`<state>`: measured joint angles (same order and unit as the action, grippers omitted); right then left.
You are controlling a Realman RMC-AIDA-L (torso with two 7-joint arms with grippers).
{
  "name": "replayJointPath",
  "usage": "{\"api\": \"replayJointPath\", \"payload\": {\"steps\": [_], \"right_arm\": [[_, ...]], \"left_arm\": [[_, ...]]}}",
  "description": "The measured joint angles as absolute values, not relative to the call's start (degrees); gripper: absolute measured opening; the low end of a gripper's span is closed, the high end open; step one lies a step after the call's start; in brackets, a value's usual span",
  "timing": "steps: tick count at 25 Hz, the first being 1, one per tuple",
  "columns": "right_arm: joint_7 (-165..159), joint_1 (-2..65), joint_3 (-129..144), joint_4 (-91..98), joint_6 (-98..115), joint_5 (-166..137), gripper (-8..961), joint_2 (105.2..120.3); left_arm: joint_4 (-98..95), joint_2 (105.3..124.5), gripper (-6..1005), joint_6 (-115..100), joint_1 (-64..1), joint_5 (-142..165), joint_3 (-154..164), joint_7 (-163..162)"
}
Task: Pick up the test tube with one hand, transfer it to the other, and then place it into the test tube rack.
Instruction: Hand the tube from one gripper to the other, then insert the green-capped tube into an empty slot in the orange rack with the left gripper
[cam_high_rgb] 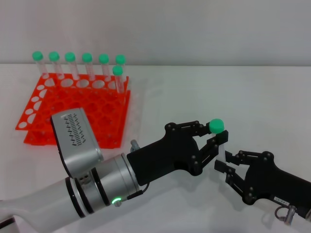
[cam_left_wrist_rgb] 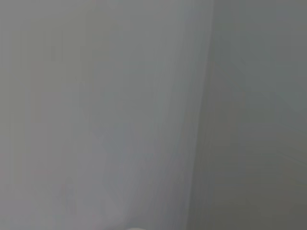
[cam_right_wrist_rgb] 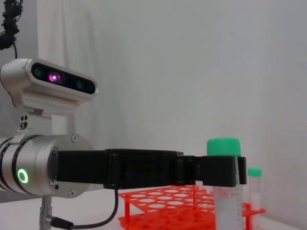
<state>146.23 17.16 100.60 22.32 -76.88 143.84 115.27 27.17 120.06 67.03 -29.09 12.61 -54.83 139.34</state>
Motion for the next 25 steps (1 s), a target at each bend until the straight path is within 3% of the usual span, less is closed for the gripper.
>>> {"api": "replayJointPath", "payload": {"steps": [8, 19, 25], "right_arm": [[144.96, 17.55, 100.26, 22.26, -77.25, 142.36, 358, 115.06], [145.61, 16.67, 88.76, 16.22, -76.26, 142.33, 589, 114.27], [147.73, 14.28, 68.70, 13.38, -75.79, 142.54, 801, 114.59]], "left_arm": [[27.15, 119.98, 216, 67.34, -28.64, 10.99, -55.30, 139.32], [25.67, 119.33, 211, 71.43, -23.53, 5.48, -61.61, 139.91], [22.90, 119.44, 210, 74.37, -19.06, 4.89, -70.95, 140.06]]}}
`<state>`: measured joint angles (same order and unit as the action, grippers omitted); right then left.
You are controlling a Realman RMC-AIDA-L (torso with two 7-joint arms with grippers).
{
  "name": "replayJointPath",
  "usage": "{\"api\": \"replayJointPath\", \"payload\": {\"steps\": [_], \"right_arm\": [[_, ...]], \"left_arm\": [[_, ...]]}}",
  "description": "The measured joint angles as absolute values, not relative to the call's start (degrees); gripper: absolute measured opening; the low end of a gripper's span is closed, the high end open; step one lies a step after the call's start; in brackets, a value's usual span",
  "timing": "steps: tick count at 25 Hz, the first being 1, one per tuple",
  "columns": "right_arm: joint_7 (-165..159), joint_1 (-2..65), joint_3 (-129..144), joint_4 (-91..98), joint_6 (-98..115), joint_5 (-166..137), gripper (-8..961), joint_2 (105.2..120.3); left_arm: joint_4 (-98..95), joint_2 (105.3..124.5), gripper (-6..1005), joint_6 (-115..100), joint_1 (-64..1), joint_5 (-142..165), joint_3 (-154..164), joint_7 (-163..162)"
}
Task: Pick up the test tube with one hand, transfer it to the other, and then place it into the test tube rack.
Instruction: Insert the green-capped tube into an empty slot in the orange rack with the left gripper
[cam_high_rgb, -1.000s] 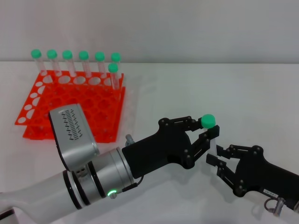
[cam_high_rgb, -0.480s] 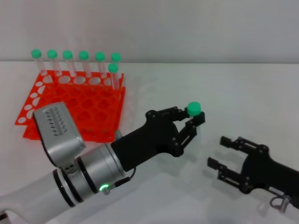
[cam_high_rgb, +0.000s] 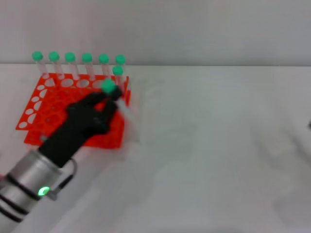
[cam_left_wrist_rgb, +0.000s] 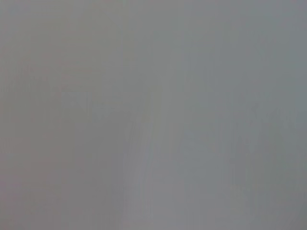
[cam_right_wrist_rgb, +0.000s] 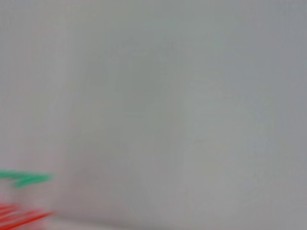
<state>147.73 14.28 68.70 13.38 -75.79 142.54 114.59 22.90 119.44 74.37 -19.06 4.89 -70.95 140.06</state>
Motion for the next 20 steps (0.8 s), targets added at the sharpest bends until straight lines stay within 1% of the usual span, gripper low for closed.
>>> {"api": "replayJointPath", "payload": {"steps": [5, 9, 14, 15, 20], "right_arm": [[150.26, 13.53, 58.55, 13.36, -75.52, 142.66, 846, 114.73], [150.32, 13.92, 56.30, 13.46, -75.06, 142.72, 840, 114.71], [150.32, 14.54, 55.99, 13.49, -73.98, 142.73, 838, 114.70], [150.32, 14.64, 55.99, 13.46, -73.95, 142.73, 838, 114.69], [150.32, 14.82, 56.24, 13.53, -73.92, 142.58, 839, 114.79]], "left_arm": [[20.83, 119.42, 210, 75.80, -17.05, 4.71, -79.21, 142.48], [20.08, 119.40, 211, 75.83, -17.43, 3.84, -85.05, 147.33], [19.47, 119.26, 210, 74.78, -20.07, -0.26, -86.57, 148.90], [18.77, 119.11, 210, 73.28, -22.41, -2.25, -86.86, 150.39], [17.52, 118.94, 210, 67.92, -27.52, -3.22, -87.70, 155.70]]}}
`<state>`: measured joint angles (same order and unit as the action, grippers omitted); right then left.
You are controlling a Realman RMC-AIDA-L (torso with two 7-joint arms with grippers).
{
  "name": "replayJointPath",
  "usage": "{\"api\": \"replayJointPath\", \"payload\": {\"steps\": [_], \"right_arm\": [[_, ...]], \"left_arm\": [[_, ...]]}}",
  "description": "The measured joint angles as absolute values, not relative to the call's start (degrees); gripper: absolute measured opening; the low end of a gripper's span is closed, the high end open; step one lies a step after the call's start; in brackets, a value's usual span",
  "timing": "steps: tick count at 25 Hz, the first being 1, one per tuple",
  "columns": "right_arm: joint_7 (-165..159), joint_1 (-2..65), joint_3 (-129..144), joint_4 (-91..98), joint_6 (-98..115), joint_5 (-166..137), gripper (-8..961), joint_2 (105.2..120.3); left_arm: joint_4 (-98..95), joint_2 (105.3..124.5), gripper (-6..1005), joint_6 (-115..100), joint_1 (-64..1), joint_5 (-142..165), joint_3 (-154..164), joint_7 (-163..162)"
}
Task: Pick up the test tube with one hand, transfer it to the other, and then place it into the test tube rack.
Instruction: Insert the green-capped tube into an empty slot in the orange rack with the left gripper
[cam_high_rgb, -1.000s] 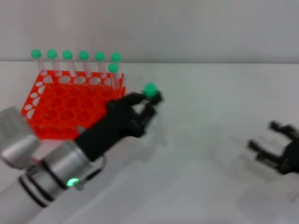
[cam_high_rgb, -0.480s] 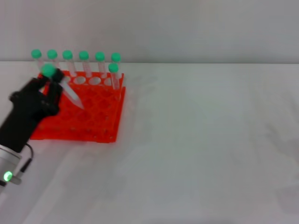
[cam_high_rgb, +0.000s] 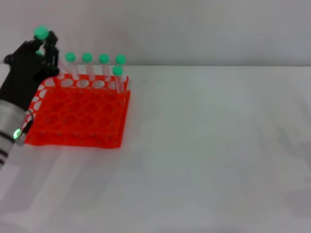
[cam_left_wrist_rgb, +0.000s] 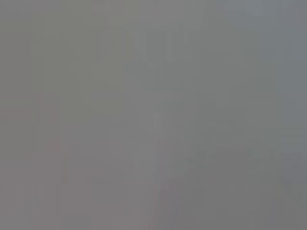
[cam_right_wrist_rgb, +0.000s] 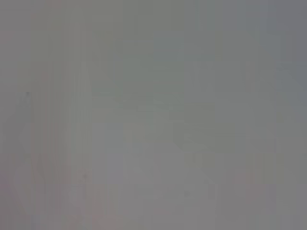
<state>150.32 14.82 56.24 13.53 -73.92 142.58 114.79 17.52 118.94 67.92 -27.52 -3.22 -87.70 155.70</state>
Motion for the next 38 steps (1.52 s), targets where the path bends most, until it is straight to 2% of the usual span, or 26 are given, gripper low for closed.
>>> {"api": "replayJointPath", "payload": {"steps": [11, 38], "right_arm": [[149.99, 15.35, 57.06, 13.36, -74.03, 142.40, 837, 115.02], [150.30, 16.13, 58.62, 12.03, -73.82, 142.29, 834, 115.13]], "left_arm": [[16.84, 118.90, 211, 54.52, -34.86, -2.47, -87.95, 158.88], [14.42, 119.58, 210, 46.16, -39.63, 1.05, -86.21, 158.55]]}}
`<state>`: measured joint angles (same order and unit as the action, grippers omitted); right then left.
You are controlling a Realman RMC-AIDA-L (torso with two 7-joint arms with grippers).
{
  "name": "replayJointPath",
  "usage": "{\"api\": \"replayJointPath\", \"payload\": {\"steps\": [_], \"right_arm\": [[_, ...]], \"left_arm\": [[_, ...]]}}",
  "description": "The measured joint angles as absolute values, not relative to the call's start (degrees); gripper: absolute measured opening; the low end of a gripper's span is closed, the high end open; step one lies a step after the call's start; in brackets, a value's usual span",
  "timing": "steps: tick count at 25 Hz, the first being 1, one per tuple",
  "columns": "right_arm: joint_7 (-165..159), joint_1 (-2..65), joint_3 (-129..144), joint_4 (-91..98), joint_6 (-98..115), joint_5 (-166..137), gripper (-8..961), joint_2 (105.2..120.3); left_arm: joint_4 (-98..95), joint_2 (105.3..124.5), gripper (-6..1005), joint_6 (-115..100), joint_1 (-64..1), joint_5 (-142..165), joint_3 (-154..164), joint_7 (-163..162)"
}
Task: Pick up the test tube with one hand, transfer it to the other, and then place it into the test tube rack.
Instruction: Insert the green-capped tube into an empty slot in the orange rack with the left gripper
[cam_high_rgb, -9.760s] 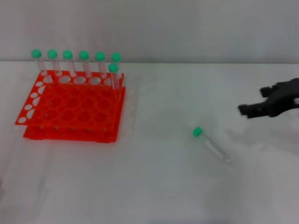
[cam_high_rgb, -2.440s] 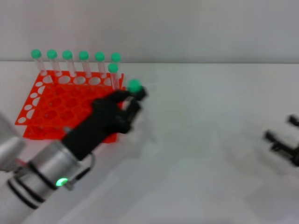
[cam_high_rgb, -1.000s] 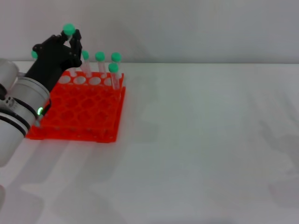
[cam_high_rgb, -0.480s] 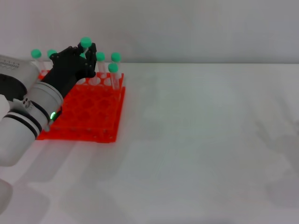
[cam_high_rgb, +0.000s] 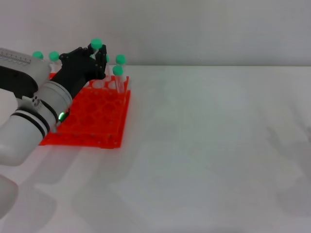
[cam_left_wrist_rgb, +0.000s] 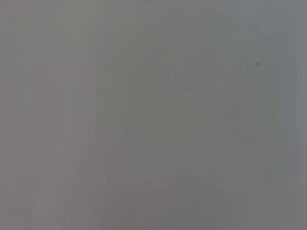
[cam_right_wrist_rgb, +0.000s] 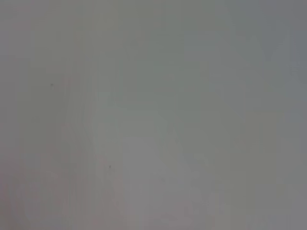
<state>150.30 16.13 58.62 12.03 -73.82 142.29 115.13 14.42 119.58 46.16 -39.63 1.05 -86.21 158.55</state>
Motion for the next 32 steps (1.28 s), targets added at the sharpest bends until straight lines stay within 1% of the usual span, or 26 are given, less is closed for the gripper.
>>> {"api": "replayJointPath", "payload": {"steps": [18, 32], "right_arm": [[150.10, 16.44, 58.71, 10.49, -75.09, 142.29, 834, 115.23], [149.76, 16.31, 58.75, 10.26, -76.80, 142.30, 834, 115.23]], "left_arm": [[12.98, 119.63, 211, 41.05, -40.69, 1.06, -84.72, 158.87], [12.08, 119.72, 286, 39.20, -38.96, 1.05, -83.42, 159.56]]}}
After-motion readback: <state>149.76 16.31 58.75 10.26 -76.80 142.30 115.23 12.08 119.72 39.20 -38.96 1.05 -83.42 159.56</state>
